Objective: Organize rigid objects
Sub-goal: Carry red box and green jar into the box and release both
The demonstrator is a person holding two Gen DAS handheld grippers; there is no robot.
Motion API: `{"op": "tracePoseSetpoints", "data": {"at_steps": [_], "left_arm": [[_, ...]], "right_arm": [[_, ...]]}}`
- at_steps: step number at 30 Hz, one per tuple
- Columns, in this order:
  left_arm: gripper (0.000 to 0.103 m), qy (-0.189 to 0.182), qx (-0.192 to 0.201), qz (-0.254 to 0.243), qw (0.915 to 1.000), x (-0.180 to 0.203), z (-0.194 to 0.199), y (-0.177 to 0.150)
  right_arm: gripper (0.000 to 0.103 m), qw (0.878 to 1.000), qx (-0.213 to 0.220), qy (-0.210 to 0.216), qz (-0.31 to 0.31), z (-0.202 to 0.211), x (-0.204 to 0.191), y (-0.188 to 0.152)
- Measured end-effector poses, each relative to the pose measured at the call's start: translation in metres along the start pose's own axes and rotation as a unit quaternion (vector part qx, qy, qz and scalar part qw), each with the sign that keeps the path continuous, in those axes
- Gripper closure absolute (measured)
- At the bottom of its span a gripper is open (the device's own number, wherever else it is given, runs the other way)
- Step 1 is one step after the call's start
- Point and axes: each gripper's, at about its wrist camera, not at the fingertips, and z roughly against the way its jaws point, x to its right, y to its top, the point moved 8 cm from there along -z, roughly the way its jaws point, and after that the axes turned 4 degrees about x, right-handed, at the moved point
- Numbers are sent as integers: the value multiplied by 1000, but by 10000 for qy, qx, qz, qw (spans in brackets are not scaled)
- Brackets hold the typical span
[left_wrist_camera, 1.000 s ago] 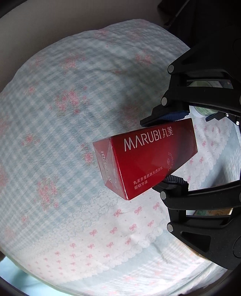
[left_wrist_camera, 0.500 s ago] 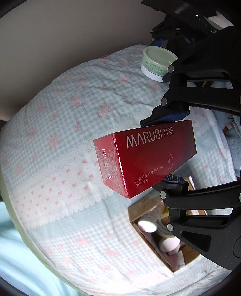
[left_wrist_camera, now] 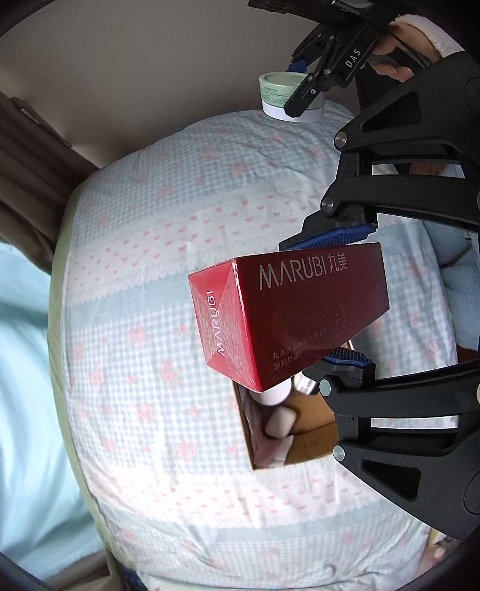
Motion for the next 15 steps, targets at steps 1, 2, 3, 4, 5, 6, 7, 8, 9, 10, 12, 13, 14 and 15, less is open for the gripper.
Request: {"op": "tracePoseSetpoints", "data": {"at_steps": [1, 2, 3, 4, 5, 6, 7, 8, 9, 10, 12, 13, 14, 15], "left_arm": [[62, 28, 23, 60, 10000, -14, 4, -4], [62, 74, 48, 109, 9999, -29, 4, -9], [62, 125, 66, 155, 9998, -44, 1, -14], [62, 157, 77, 216, 9996, -56, 2, -18], [62, 175, 81, 298, 9994, -67, -1, -23], [62, 184, 77, 395, 9990, -80, -1, -28], [62, 189, 69, 487, 9986, -90, -2, -32], [62, 198, 63, 571, 9981, -99, -5, -37], [62, 214, 65, 638, 9977, -108, -8, -41], [62, 236, 75, 686, 9973, -116, -11, -43], [62, 285, 110, 772, 9965, -128, -15, -47], [62, 302, 120, 828, 9960, -133, -18, -50], [63, 306, 129, 893, 9954, -139, -22, -51], [63, 301, 138, 964, 9948, -144, -25, -53]], "right_arm": [[36, 10000, -14, 50, 0, -1, -11, 0], [36, 10000, -36, 89, 11, -1, -21, -1], [36, 9999, -63, 128, 24, -3, -31, -2], [36, 9998, -97, 175, 37, -4, -41, -4], [36, 9997, -138, 211, 60, -6, -50, -6], [36, 9995, -178, 224, 97, -8, -59, -8], [36, 9994, -219, 230, 147, -11, -68, -10], [36, 9992, -261, 250, 191, -14, -76, -13], [36, 9989, -305, 287, 228, -17, -84, -15], [36, 9985, -347, 333, 251, -20, -92, -17], [36, 9977, -448, 417, 303, -29, -107, -21], [36, 9971, -509, 448, 349, -33, -114, -23], [36, 9963, -574, 489, 416, -39, -122, -24], [36, 9953, -643, 536, 493, -45, -128, -26]]}}
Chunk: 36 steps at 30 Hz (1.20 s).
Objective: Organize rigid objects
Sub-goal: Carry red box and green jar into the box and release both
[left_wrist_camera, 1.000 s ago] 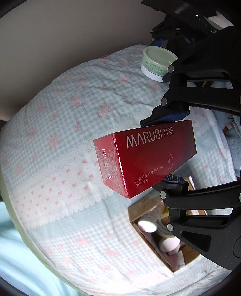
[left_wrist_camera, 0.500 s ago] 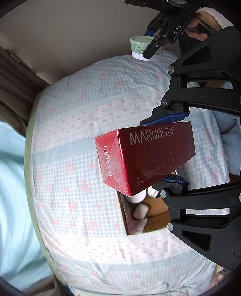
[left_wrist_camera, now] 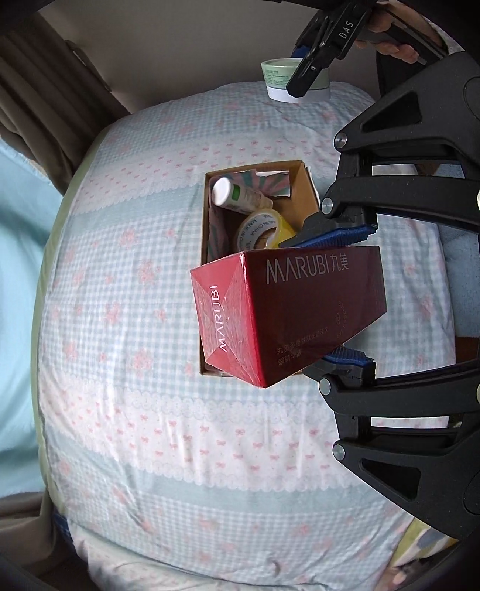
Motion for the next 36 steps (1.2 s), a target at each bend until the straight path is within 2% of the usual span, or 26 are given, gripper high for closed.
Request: {"op": "tracePoseSetpoints", "data": {"at_steps": [6, 10, 15, 22, 26, 28, 29, 30, 32, 34, 36], "left_arm": [[65, 93, -178, 471, 9987, -22, -36, -11], [66, 186, -422, 480, 9978, -26, -72, -18], [66, 253, -791, 619, 9946, -32, -112, -21], [66, 482, -1129, 533, 9910, -34, -137, -23], [64, 584, -1192, 465, 9901, -30, -142, -22], [49, 496, -1135, 388, 9915, -24, -139, -22], [14, 545, -1060, 297, 9924, -22, -135, -21], [1, 639, -957, 194, 9932, -20, -131, -20], [0, 702, -877, 56, 9937, -17, -127, -20], [0, 634, -923, 81, 9937, -17, -126, -23], [0, 559, -915, 166, 9941, -18, -122, -26]], "right_arm": [[36, 9973, -549, 245, 424, -52, -27, -4], [36, 9940, -842, 392, 584, -86, -35, -9], [36, 9907, -1126, 320, 697, -122, -29, -15], [36, 9892, -1277, 344, 628, -145, -20, -16], [36, 9886, -1403, 352, 426, -159, -13, -17], [35, 9897, -1355, 329, 316, -162, -11, -15], [33, 9900, -1346, 329, 266, -163, -10, -14], [20, 9900, -1352, 349, 211, -164, -9, -14], [0, 9903, -1298, 491, 75, -160, -9, -12], [0, 9907, -1255, 515, 66, -154, -8, -11], [0, 9910, -1303, 234, 189, -151, -2, -14]]}}
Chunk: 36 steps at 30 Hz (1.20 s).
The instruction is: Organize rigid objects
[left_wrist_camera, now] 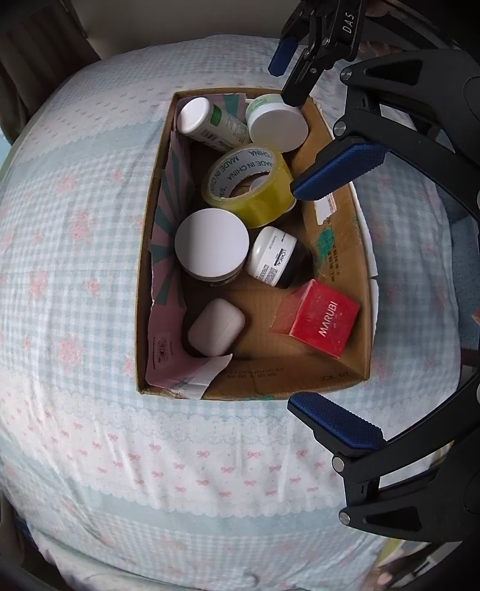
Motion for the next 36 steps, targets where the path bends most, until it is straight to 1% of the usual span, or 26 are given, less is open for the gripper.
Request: {"op": "tracePoseSetpoints", "data": {"at_steps": [1, 4, 7, 11, 15, 18, 21, 22, 25, 27, 30, 32, 34, 36], "left_arm": [[0, -14, 19, 34, 10000, -1, 2, -1], [0, -3, 132, 48, 9999, -1, 14, -5], [0, 27, 281, -6, 9996, 0, 29, -9], [0, 69, 458, -35, 9989, 0, 50, -18], [0, 26, 672, -18, 9977, 1, 76, -26], [0, 48, 875, -85, 9961, 4, 104, -28], [0, -69, 1309, -189, 9912, 14, 147, -26], [0, -61, 1455, -244, 9890, 18, 162, -26], [0, -36, 1889, -323, 9815, 31, 214, -23], [0, -175, 2308, -339, 9722, 40, 255, -23], [0, -174, 2978, -368, 9538, 53, 317, -28], [0, -238, 3375, -419, 9401, 64, 354, -35], [0, -305, 3761, -502, 9247, 75, 387, -47], [0, -237, 4043, -581, 9125, 87, 411, -57]], "right_arm": [[0, 9999, -20, -99, 28, 1, 3, -3], [0, 9999, -53, 114, -60, 6, 4, -11], [0, 9996, 110, 186, -205, 16, 4, -16], [0, 9992, 273, 209, -200, 32, 0, -25], [0, 9978, 557, 268, -246, 56, -5, -31], [0, 9962, 823, 220, -204, 82, -8, -34], [0, 9928, 1177, 197, -69, 118, -14, -35], [0, 9914, 1302, 125, -19, 132, -15, -34], [0, 9845, 1751, -70, 96, 181, -18, -33], [0, 9776, 2084, -245, 175, 219, -22, -34], [0, 9642, 2618, -319, 271, 284, -31, -39], [0, 9520, 3003, -470, 358, 325, -35, -45], [0, 9389, 3359, -599, 462, 361, -39, -52], [0, 9268, 3654, -679, 531, 390, -41, -60]]}}
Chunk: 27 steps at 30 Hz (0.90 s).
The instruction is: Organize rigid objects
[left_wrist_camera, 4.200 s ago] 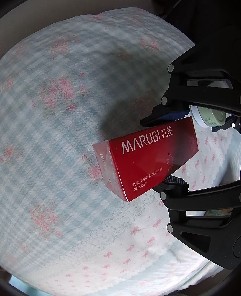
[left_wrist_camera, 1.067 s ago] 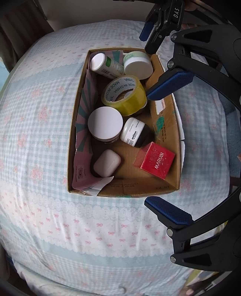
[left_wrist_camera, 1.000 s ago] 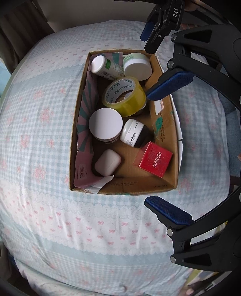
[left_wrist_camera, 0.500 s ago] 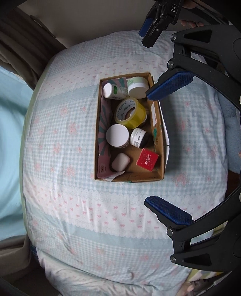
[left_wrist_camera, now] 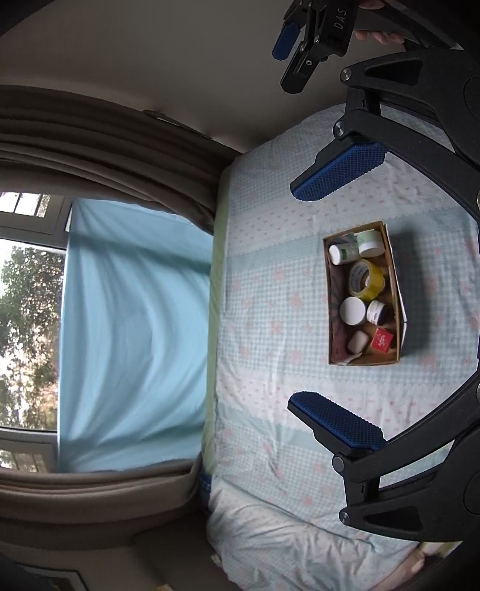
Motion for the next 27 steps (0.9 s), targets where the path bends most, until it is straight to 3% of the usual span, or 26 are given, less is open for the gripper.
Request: {"op": "tracePoseSetpoints", "data": {"at_steps": [4, 10, 27], "left_arm": [[0, 99, 434, -89, 9990, 20, 34, 9], [0, 347, 639, -208, 9971, 39, 53, -2], [0, 320, 674, -144, 9971, 56, 74, -28]], "right_arm": [[0, 9990, 420, -112, 50, 36, 5, 10], [0, 9978, 615, -218, 108, 57, 22, 0], [0, 9946, 970, -272, 261, 85, 37, -8]]}}
